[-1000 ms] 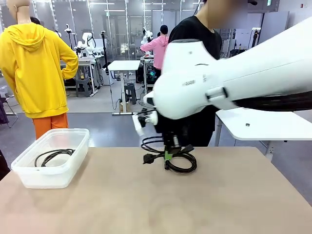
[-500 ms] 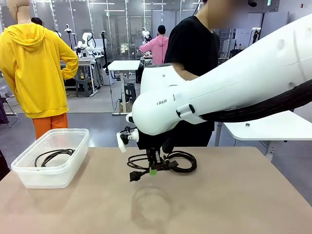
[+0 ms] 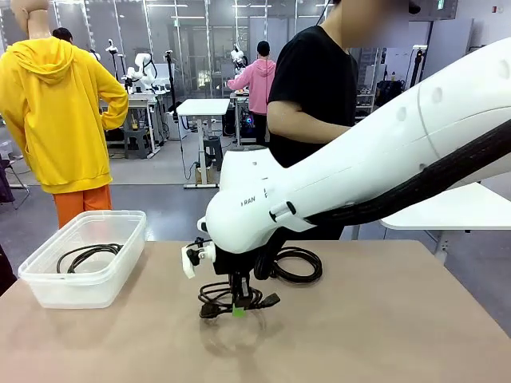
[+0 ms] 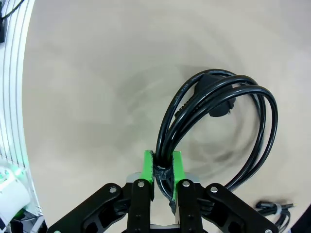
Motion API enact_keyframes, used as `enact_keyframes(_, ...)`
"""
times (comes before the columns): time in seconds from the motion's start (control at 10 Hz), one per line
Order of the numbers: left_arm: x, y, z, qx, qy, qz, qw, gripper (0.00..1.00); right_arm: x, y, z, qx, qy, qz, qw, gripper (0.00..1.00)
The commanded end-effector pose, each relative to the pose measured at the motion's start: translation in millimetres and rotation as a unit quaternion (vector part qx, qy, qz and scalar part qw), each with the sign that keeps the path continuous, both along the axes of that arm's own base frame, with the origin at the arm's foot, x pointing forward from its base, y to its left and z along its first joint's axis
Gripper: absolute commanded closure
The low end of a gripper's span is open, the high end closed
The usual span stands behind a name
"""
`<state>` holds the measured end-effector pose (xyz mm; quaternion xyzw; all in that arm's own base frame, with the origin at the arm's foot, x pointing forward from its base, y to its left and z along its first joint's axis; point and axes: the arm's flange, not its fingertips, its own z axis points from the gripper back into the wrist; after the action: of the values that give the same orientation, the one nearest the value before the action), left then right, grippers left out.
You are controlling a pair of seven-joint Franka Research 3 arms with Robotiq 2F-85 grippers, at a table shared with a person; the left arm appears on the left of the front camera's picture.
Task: Organize and store the cables.
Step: Place the Power Cable into the Organizing box.
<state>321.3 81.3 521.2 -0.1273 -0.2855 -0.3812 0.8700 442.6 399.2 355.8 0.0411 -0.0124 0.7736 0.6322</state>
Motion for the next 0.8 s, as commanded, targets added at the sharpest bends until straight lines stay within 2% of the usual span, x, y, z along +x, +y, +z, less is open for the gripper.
enact_keyframes(0.0, 1, -1, 0, -0.002, 0.000, 0.005, 1.000, 0.00, 0, 6, -2, -0.017, 0.020, -0.023, 0.999, 0.82)
enact_keyframes(0.1, 1, -1, 0, -0.002, 0.000, 0.005, 1.000, 0.00, -2, 7, -4, -0.026, 0.025, -0.023, 0.999, 0.82)
enact_keyframes(0.2, 1, -1, 0, -0.002, 0.000, 0.005, 1.000, 0.00, -3, 9, -3, -0.034, 0.025, -0.024, 0.999, 0.64)
enact_keyframes(0.6, 1, -1, 0, -0.002, 0.000, 0.005, 1.000, 0.00, -6, 2, 15, -0.043, 0.007, -0.031, 0.999, 0.06)
enact_keyframes(0.7, 0, 0, 0, 0.000, 0.000, 0.000, 1.000, 0.00, -5, -4, 24, -0.043, -0.003, -0.034, 0.998, 0.00)
